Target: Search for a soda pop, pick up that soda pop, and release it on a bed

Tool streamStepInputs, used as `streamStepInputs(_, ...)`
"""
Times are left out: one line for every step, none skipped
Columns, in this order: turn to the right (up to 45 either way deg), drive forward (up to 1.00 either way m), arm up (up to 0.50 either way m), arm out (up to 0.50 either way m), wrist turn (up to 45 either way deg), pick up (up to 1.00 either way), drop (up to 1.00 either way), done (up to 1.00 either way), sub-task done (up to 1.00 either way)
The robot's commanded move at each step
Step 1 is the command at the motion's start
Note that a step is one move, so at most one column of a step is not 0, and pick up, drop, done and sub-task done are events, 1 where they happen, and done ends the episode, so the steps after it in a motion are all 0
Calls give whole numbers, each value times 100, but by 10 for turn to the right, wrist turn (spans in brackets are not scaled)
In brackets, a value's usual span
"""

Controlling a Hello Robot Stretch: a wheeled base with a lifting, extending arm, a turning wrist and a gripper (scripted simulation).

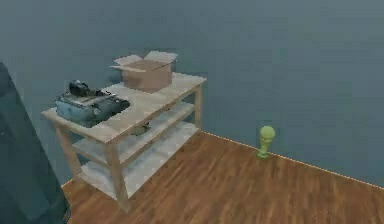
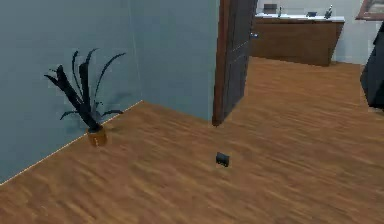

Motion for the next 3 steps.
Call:
streamStepInputs(450, 0, 0, 0, 0, 0, 0, 0, 0)
streamStepInputs(450, 0, 0, 0, 0, 0, 0, 0, 0)
streamStepInputs(300, 0, 0, 0, 0, 0, 0, 0, 0)
